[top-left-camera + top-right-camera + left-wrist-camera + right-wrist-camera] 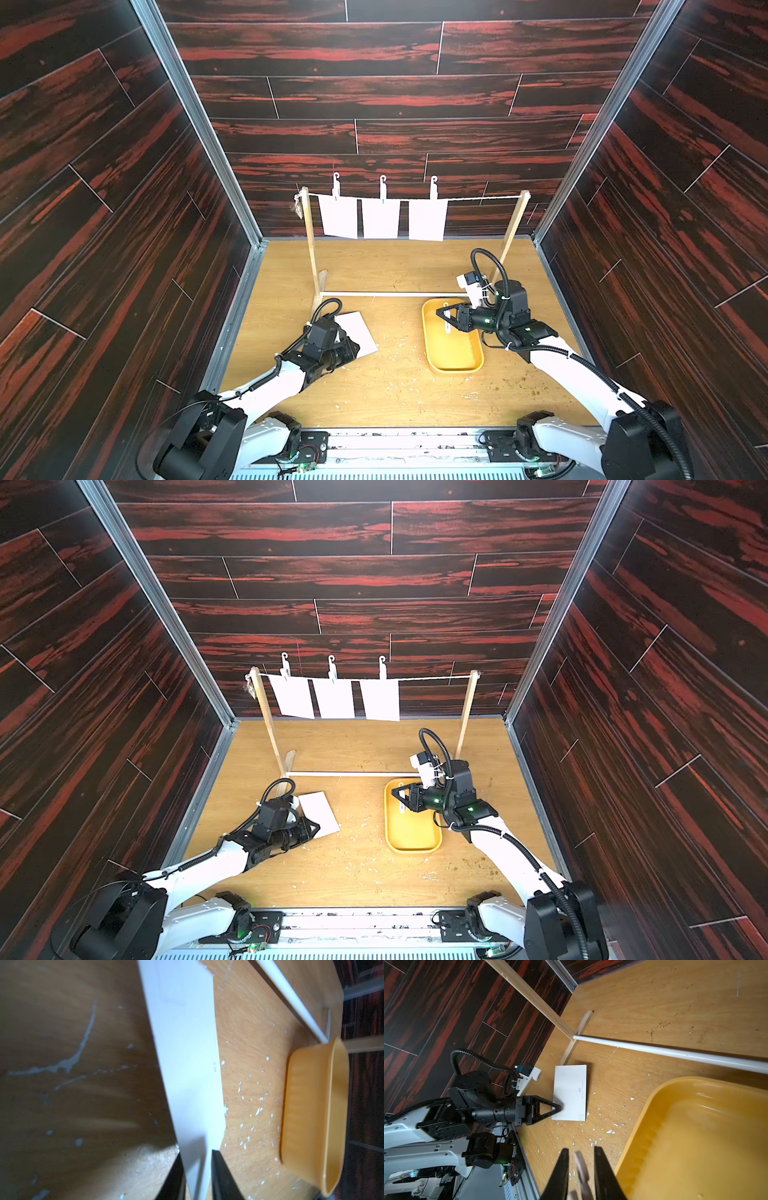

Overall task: Remove the postcards from the strings
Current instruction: Place the postcard at the center of the board, then place the clamp in the storage box.

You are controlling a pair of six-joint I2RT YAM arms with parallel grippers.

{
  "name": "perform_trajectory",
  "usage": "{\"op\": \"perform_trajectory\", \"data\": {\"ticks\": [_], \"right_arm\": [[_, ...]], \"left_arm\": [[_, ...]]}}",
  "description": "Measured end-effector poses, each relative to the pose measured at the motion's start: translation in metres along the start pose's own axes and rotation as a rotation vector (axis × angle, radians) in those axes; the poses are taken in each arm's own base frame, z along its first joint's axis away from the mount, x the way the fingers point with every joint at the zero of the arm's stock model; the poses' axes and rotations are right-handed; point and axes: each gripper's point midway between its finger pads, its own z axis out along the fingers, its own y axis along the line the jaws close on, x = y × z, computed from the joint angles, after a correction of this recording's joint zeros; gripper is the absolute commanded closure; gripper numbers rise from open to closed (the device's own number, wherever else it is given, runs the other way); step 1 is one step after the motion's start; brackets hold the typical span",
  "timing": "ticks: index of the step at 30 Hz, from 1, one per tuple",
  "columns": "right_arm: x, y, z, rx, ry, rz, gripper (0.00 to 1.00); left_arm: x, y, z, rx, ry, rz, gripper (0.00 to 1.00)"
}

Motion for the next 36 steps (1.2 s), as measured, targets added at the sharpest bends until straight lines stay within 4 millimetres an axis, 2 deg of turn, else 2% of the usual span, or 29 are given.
{"op": "perform_trajectory", "data": {"ticks": [2, 6, 14, 18, 25, 30, 35, 36], "right_arm": [[0.003, -0.005, 0.003, 0.009, -0.001, 0.008, 0.83], [0.009, -0.017, 0.009, 0.031, -0.004, 0.028, 0.83], [0.022, -0.043, 0.02, 0.091, 0.007, 0.071, 0.82], [0.027, -0.057, 0.025, 0.132, 0.01, 0.09, 0.8], [0.045, -0.084, 0.035, 0.228, 0.038, 0.118, 0.74], [0.059, -0.1, 0.039, 0.294, 0.061, 0.133, 0.57], [0.062, -0.103, 0.038, 0.322, 0.065, 0.121, 0.39], [0.062, -0.104, 0.037, 0.328, 0.068, 0.12, 0.03]], "left_arm": [[-0.003, 0.005, -0.001, -0.018, -0.01, -0.017, 0.49], [-0.001, 0.014, -0.006, -0.061, -0.012, -0.041, 0.35], [-0.003, 0.019, -0.028, -0.124, -0.032, -0.061, 0.32], [-0.008, 0.011, -0.037, -0.1, -0.059, -0.06, 0.32], [-0.016, -0.005, -0.043, -0.055, -0.074, -0.053, 0.32], [-0.021, -0.018, -0.045, -0.007, -0.079, -0.055, 0.32], [-0.031, -0.037, -0.049, 0.063, -0.1, -0.043, 0.32], [-0.033, -0.042, -0.05, 0.078, -0.106, -0.04, 0.31]]}}
